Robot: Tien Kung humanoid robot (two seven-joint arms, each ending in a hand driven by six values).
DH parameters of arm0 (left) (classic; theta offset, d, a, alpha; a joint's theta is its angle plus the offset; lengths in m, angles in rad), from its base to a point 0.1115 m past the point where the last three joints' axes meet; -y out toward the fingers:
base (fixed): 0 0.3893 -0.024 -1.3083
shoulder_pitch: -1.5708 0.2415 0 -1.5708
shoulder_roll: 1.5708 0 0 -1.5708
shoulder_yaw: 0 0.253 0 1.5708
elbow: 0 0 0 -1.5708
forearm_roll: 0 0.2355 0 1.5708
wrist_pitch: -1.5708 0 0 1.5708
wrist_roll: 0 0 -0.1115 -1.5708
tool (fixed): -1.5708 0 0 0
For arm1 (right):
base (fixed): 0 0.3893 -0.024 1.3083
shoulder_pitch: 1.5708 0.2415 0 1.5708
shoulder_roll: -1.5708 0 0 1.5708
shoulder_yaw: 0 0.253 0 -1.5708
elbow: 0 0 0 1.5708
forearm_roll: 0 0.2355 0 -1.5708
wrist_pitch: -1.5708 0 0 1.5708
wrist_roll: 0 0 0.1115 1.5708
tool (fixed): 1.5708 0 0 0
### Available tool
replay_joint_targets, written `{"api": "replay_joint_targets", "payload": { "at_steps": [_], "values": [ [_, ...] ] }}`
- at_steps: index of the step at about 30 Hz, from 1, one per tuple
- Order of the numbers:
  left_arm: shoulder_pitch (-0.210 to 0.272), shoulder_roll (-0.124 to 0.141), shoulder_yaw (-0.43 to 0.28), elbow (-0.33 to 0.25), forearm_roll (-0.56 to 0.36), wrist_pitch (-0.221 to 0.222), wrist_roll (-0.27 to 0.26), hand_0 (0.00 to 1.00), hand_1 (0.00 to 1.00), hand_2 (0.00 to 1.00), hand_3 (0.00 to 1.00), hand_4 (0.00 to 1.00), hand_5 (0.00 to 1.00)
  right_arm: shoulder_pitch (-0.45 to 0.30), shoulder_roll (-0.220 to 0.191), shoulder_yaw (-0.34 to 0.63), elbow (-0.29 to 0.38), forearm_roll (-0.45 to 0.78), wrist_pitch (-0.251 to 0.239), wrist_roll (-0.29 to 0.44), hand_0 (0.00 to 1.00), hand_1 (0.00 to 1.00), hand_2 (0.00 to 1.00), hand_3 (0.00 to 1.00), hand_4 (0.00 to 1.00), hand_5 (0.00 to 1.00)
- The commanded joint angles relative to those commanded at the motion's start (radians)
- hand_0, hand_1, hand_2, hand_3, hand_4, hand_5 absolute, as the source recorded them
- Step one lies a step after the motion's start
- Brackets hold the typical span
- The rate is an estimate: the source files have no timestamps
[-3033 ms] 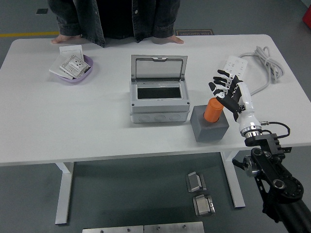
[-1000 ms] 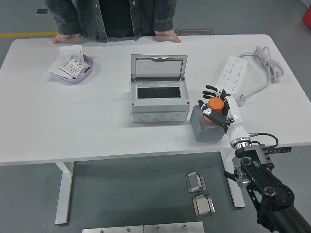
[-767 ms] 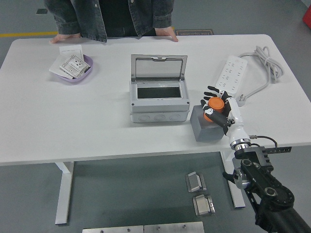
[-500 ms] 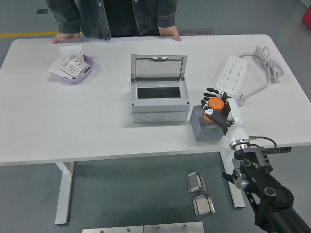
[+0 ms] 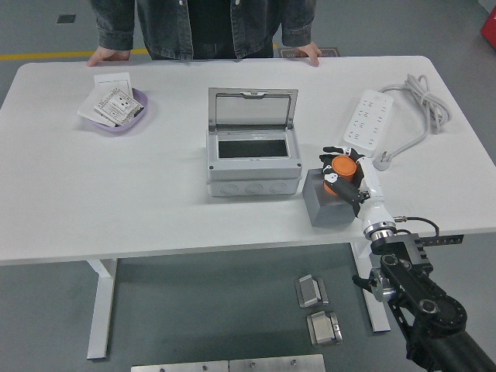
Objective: Pick up the cylinder from the cube,place it in the box,flap close box
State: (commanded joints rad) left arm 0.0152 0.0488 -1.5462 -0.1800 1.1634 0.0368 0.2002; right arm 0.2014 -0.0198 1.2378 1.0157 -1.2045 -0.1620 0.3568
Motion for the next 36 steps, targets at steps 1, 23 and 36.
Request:
{"api": "replay_joint_targets", "payload": {
  "at_steps": [1,23,36],
  "values": [
    [0.001,0.000,0.000,0.000,-0.001,0.000,0.001,0.632,0.634,0.589,0.588,0.654,0.195,0.000,-0.001,-0.001,0.001,-0.001,-0.001,-0.001,0.532,0.557,0.469,0.439,0.002,0.002],
    [0.016,-0.005,-0.001,0.000,0.001,-0.001,0.010,0.632,0.634,0.589,0.587,0.654,0.198,0.021,-0.027,0.024,0.050,-0.057,-0.003,-0.009,0.372,0.182,0.241,0.237,0.002,0.002],
    [0.017,-0.006,-0.002,0.000,0.005,-0.001,0.012,0.632,0.635,0.590,0.587,0.654,0.198,0.073,-0.068,-0.019,0.087,-0.175,-0.055,-0.048,0.391,0.187,0.232,0.236,0.002,0.002]
  ]
}}
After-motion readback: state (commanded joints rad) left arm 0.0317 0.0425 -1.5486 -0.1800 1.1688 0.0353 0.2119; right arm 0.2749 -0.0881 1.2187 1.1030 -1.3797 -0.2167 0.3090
